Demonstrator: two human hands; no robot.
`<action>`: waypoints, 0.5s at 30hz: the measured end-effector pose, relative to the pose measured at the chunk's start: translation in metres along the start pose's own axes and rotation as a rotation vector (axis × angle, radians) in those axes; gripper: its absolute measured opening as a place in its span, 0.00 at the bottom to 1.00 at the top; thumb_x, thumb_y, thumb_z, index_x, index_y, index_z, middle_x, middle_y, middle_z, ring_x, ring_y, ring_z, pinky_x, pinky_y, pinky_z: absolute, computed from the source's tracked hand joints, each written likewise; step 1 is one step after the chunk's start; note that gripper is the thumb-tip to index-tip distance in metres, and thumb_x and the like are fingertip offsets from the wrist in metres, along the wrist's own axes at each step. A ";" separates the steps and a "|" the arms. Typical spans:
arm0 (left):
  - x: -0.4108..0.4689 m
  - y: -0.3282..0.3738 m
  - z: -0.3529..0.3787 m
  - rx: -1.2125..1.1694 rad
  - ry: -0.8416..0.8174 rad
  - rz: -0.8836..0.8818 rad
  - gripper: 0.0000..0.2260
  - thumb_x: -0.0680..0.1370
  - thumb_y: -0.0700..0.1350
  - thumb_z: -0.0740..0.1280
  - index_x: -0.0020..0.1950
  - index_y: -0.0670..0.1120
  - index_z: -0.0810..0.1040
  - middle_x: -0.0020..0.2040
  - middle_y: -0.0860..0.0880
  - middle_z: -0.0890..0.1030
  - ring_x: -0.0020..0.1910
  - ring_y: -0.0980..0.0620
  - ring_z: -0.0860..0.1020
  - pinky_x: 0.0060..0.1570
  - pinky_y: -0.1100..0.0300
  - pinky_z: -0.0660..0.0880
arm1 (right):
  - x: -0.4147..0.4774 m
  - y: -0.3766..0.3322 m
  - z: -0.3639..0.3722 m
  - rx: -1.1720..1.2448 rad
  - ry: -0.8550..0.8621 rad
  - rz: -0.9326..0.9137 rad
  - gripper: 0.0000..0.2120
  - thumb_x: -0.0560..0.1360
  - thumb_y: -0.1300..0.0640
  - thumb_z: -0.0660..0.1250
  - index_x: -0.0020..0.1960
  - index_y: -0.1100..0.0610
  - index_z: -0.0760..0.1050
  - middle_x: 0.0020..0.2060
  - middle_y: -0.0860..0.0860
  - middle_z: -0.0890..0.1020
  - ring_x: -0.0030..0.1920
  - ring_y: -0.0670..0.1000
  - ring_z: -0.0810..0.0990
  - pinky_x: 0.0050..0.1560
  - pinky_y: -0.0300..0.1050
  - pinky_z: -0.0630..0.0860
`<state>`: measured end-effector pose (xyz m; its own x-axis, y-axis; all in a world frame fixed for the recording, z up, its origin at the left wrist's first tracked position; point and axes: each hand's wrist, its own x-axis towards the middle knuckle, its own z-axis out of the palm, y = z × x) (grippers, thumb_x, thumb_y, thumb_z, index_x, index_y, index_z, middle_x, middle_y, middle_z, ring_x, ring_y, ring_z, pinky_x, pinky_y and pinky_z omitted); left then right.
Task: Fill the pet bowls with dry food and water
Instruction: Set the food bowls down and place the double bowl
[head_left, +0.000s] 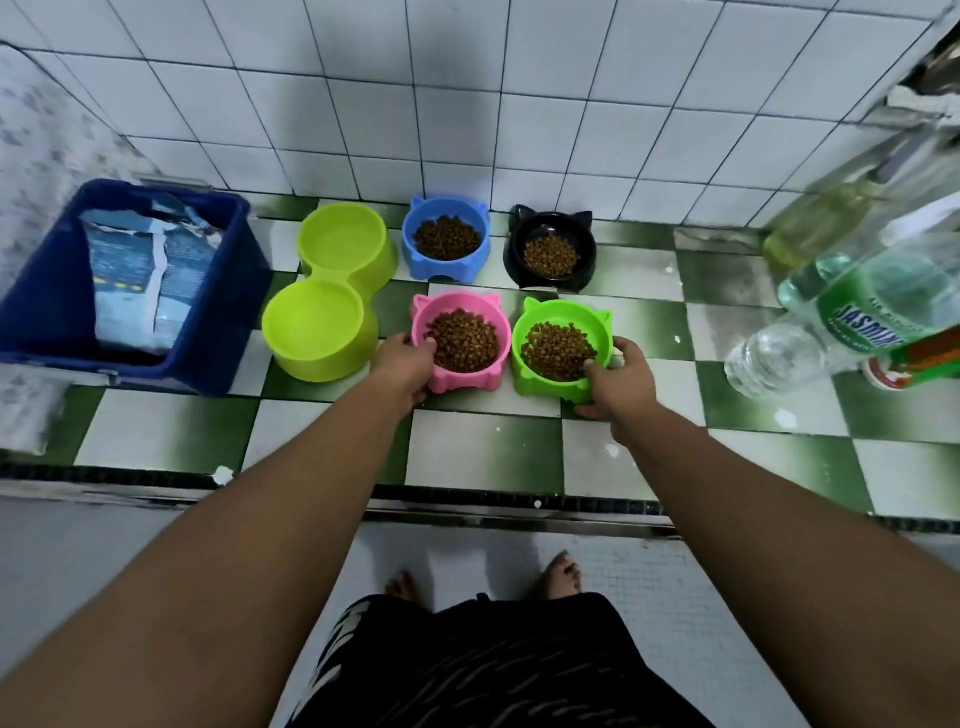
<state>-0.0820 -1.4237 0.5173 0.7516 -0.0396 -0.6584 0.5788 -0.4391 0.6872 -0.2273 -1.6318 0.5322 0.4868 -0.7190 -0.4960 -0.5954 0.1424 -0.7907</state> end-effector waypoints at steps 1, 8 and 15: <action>-0.001 0.001 -0.001 0.008 -0.028 0.002 0.15 0.84 0.49 0.62 0.71 0.50 0.73 0.57 0.45 0.80 0.47 0.46 0.79 0.41 0.51 0.79 | -0.003 0.001 -0.001 0.028 0.005 0.013 0.23 0.79 0.60 0.67 0.71 0.48 0.67 0.60 0.56 0.74 0.53 0.62 0.79 0.39 0.61 0.83; -0.004 -0.005 -0.017 -0.016 -0.065 0.171 0.14 0.85 0.44 0.61 0.70 0.51 0.76 0.62 0.45 0.82 0.53 0.44 0.83 0.54 0.44 0.83 | -0.027 -0.004 -0.002 0.146 0.032 0.020 0.25 0.79 0.64 0.66 0.74 0.49 0.68 0.62 0.59 0.73 0.53 0.66 0.79 0.27 0.55 0.82; -0.031 -0.025 -0.045 -0.091 -0.160 0.233 0.20 0.86 0.42 0.60 0.75 0.60 0.72 0.60 0.50 0.80 0.53 0.48 0.82 0.39 0.52 0.83 | -0.064 0.009 -0.006 0.215 0.049 0.002 0.25 0.79 0.65 0.66 0.73 0.48 0.68 0.62 0.61 0.74 0.55 0.67 0.79 0.32 0.58 0.83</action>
<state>-0.1060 -1.3708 0.5345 0.8123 -0.2740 -0.5148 0.4279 -0.3198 0.8454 -0.2676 -1.5887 0.5586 0.4510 -0.7500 -0.4838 -0.4437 0.2820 -0.8507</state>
